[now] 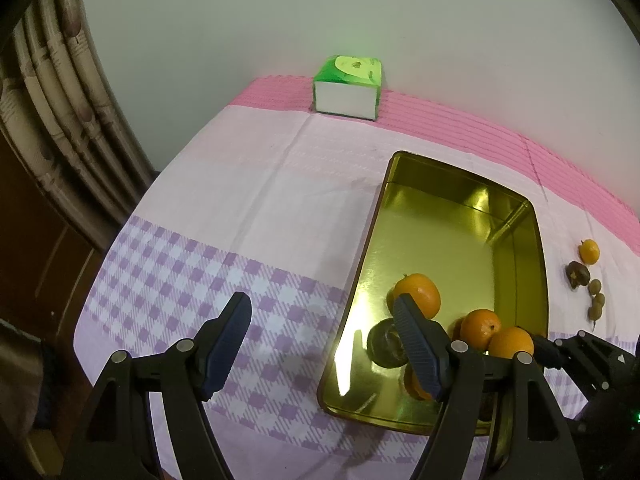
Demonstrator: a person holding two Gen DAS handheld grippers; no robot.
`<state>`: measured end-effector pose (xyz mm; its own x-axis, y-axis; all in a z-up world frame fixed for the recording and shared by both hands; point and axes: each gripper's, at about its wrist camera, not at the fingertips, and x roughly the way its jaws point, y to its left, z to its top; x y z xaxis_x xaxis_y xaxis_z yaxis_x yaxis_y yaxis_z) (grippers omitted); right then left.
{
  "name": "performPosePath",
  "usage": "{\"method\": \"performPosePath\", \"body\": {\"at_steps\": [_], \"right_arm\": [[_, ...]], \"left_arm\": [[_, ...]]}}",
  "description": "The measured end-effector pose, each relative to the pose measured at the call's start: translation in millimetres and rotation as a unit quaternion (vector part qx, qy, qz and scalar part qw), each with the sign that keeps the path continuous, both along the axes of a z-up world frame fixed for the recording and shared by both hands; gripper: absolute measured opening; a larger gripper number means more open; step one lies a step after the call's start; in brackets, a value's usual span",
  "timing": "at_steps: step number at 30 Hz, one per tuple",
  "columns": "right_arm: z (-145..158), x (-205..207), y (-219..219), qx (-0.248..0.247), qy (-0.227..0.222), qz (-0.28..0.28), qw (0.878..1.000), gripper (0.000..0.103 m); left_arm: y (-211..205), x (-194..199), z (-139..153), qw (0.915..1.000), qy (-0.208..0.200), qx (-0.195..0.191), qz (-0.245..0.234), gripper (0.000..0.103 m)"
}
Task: Organize fruits
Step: 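Lower the held orange into the gold tray and open the right gripper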
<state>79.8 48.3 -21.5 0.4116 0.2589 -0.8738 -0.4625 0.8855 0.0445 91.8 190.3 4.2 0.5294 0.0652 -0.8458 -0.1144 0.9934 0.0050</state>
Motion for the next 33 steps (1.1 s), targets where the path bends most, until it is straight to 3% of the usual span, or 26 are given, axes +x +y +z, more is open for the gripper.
{"method": "performPosePath", "body": {"at_steps": [6, 15, 28, 33], "right_arm": [[-3.7, 5.3, 2.3, -0.024, -0.017, 0.001, 1.0, 0.033], [-4.7, 7.7, 0.7, -0.021, -0.019, -0.004, 1.0, 0.033], [11.0, 1.5, -12.1, 0.021, -0.022, -0.019, 0.999, 0.034], [23.1, -5.0, -31.4, 0.035, -0.035, -0.039, 0.998, 0.039]], "left_arm": [[0.0, 0.1, -0.3, 1.0, 0.002, 0.0, 0.002, 0.074], [0.4, -0.5, -0.4, 1.0, 0.004, 0.002, 0.0, 0.074], [-6.2, 0.2, -2.6, 0.9999, 0.008, 0.008, -0.01, 0.074], [-7.3, 0.5, -4.0, 0.9998, 0.011, 0.008, -0.011, 0.074]]}}
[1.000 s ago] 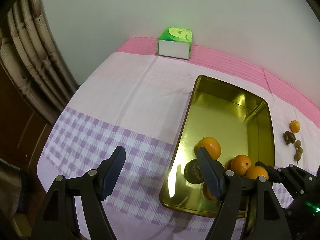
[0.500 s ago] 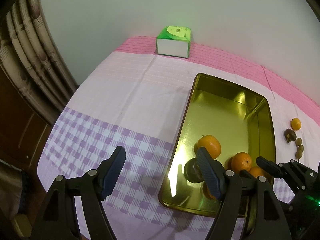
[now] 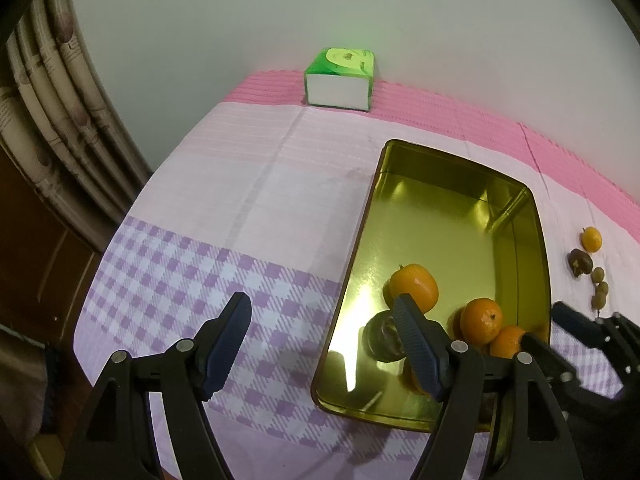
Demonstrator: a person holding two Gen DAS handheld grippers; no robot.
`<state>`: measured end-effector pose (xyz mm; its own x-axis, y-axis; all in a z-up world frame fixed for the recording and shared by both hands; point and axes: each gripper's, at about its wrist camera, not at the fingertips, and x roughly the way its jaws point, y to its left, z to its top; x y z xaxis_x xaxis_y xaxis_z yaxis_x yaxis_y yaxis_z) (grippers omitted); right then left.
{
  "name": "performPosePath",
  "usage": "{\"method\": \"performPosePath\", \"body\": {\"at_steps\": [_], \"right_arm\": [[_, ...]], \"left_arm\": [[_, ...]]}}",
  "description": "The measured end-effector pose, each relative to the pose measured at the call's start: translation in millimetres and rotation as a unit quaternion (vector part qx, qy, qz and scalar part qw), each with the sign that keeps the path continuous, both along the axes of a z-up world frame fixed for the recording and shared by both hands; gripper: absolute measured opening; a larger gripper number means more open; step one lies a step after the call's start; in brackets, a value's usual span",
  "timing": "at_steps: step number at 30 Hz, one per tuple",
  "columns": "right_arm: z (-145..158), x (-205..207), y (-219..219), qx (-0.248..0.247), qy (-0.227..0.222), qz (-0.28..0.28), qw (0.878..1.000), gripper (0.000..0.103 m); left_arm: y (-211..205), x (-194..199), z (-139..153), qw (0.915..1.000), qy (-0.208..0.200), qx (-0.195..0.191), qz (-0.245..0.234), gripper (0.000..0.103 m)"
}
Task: Organize fruits
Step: 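Lower the held orange into the gold tray and open the right gripper, then grasp a small olive-green round fruit with the right gripper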
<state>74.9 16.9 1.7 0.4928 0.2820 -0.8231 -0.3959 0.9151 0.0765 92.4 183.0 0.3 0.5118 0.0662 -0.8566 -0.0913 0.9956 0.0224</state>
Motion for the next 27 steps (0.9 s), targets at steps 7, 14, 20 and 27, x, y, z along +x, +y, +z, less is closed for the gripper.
{"method": "performPosePath", "body": {"at_steps": [7, 14, 20, 27], "right_arm": [[-0.8, -2.0, -63.8, -0.008, 0.001, -0.067, 0.998, 0.04], [-12.1, -1.5, -152.0, -0.013, 0.009, -0.172, 0.985, 0.04], [-31.1, -8.2, -196.1, -0.011, 0.028, -0.221, 0.975, 0.04], [-44.7, -2.5, -201.8, 0.011, 0.037, -0.243, 0.969, 0.05]], "left_arm": [[-3.7, 0.3, -1.2, 1.0, 0.004, 0.004, -0.005, 0.074], [-10.4, 0.0, -4.8, 0.9998, 0.009, 0.012, -0.014, 0.074], [-14.9, -0.1, -7.1, 0.9996, 0.011, 0.017, -0.019, 0.074], [-17.4, 0.3, -9.8, 0.9995, 0.016, 0.02, -0.021, 0.074]]}}
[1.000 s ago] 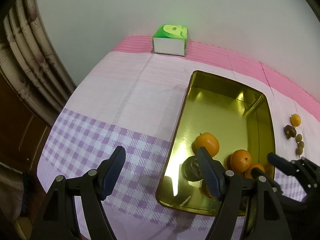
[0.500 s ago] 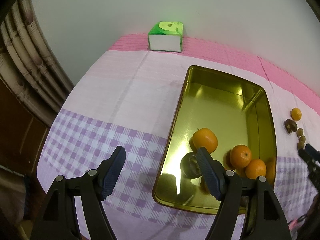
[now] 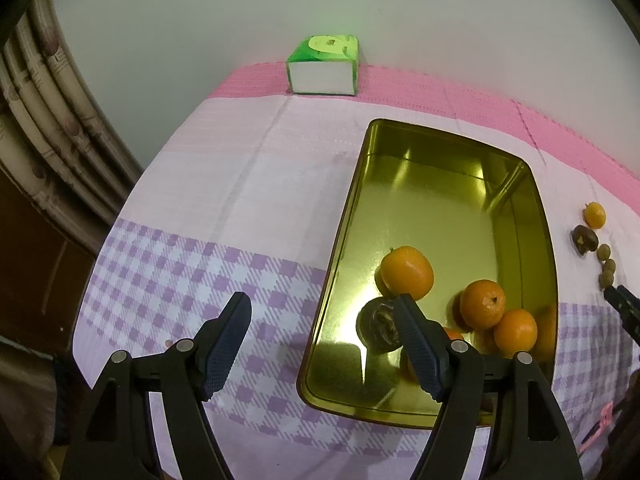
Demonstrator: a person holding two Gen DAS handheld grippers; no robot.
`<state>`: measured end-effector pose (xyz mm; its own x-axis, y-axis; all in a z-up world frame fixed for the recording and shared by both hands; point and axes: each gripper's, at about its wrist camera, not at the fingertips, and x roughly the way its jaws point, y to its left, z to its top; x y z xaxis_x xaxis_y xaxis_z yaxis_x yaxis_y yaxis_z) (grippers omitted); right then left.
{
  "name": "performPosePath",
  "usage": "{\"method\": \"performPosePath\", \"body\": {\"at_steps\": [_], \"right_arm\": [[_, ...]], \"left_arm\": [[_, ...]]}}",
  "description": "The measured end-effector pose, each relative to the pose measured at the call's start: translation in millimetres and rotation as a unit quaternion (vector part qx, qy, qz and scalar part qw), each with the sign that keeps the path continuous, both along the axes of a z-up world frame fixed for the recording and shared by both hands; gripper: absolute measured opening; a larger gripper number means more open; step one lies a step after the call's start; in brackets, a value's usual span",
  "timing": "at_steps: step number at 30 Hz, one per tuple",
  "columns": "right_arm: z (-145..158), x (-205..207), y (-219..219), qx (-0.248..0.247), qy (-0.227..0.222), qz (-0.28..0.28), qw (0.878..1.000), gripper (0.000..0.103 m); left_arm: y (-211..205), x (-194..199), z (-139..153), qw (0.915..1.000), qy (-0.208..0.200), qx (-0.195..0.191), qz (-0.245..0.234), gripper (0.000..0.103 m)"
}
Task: Organize fruits
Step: 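Grasp a small olive-green round fruit with the right gripper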
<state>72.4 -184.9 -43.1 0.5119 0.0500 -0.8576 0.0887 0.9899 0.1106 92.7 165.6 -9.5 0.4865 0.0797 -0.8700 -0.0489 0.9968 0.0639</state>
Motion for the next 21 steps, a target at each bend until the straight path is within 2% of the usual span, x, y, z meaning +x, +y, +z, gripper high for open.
{"method": "performPosePath", "body": {"at_steps": [6, 11, 15, 21], "right_arm": [[-11.0, 20.5, 3.8, 0.006, -0.001, -0.029, 1.0, 0.052], [-14.1, 32.2, 6.5, -0.011, -0.009, -0.038, 0.999, 0.052], [-15.6, 33.1, 6.6, -0.031, -0.016, -0.033, 0.999, 0.042], [-15.1, 18.8, 0.8, -0.045, -0.024, -0.011, 0.999, 0.033]], "left_arm": [[1.2, 1.4, -3.3, 1.0, 0.004, 0.002, 0.0, 0.074], [1.9, 2.7, -6.1, 1.0, 0.008, 0.005, -0.001, 0.074], [1.9, 2.8, -7.6, 0.9999, 0.009, 0.007, -0.001, 0.074], [0.6, 2.5, -11.7, 0.9998, 0.013, 0.012, -0.003, 0.074]]}}
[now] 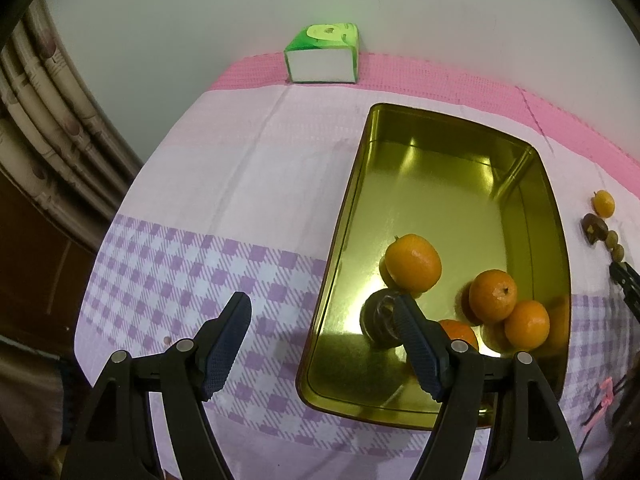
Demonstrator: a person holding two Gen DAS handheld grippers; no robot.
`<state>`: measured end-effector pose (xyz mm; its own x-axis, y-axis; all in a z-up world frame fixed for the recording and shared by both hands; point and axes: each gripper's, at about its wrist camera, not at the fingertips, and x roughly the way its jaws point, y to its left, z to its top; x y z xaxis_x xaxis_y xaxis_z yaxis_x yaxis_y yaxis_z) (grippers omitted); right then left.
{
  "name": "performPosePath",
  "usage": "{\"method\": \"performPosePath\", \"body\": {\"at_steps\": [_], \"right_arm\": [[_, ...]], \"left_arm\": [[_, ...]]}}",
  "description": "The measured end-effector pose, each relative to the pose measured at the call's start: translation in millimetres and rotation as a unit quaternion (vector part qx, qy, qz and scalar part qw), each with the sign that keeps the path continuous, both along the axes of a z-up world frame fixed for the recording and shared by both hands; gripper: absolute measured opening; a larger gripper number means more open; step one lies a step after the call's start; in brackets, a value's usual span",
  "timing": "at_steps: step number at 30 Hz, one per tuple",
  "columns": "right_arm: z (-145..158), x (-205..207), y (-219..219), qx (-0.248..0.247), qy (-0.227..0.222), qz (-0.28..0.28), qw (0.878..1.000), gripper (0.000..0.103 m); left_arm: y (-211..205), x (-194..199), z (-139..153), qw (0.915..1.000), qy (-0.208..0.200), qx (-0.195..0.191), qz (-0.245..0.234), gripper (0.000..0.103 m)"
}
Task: Organize fruits
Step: 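Grasp a small olive-green round fruit with the right gripper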
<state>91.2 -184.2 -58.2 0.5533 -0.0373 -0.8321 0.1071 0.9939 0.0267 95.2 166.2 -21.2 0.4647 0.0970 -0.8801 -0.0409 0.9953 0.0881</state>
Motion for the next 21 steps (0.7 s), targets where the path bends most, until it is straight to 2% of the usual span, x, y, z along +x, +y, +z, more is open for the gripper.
{"method": "performPosePath", "body": {"at_steps": [6, 10, 21], "right_arm": [[0.3, -12.5, -6.6, 0.011, -0.011, 0.016, 1.0, 0.029], [0.5, -16.5, -6.8, 0.015, -0.018, 0.021, 0.999, 0.024], [0.8, -13.6, -11.1, 0.029, -0.03, 0.034, 0.999, 0.023]], "left_arm": [[-3.0, -1.1, -1.1, 1.0, -0.001, 0.009, -0.003, 0.074], [-7.2, -4.7, 4.1, 0.9998, -0.017, 0.01, -0.01, 0.074], [-35.3, -11.0, 14.0, 0.9987, -0.028, -0.002, -0.042, 0.074]]}}
